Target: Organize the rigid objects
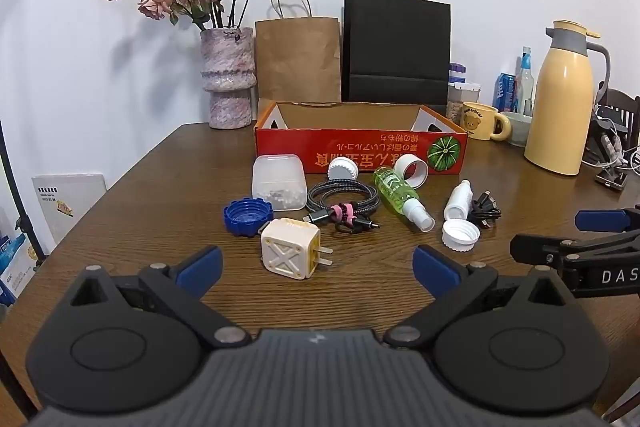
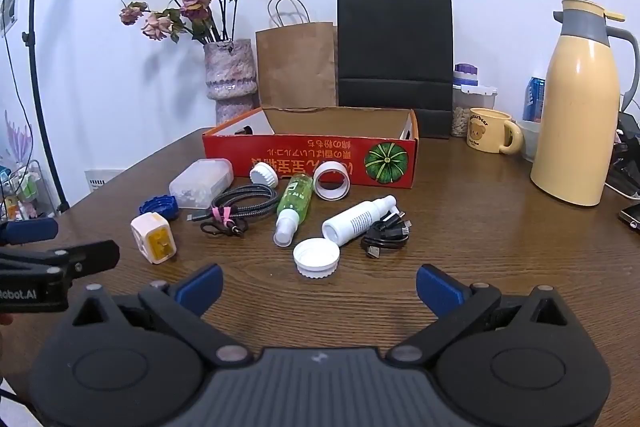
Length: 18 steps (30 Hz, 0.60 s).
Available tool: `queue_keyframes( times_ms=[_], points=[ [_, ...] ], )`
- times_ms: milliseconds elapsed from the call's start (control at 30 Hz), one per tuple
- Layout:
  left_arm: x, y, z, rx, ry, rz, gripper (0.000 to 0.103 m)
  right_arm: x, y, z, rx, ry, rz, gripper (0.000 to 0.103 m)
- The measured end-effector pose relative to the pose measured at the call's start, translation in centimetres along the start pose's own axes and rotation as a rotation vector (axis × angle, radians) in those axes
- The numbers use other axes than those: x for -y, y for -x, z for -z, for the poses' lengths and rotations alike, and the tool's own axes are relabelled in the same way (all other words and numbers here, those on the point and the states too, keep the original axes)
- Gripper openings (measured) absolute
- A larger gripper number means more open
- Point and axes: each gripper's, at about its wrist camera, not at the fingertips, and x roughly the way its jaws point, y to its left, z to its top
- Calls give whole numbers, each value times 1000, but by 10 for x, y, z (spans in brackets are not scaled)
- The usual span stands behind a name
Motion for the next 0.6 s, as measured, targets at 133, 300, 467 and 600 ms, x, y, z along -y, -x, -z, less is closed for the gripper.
queue_keyframes(
  times_ms=[133,300,467,600],
  points=[
    [-1,1,1,3,2,0,103,4,0,1,1,1,-1,103],
    [-2,3,1,4,1,0,103,4,2,-1,3,2,-1,103],
    [-3,3,1,6,3,1,103,3,3,-1,7,3,-3,103],
    [-3,3,2,7,4,2,103,3,3,-1,8,4,-3,103]
  ],
)
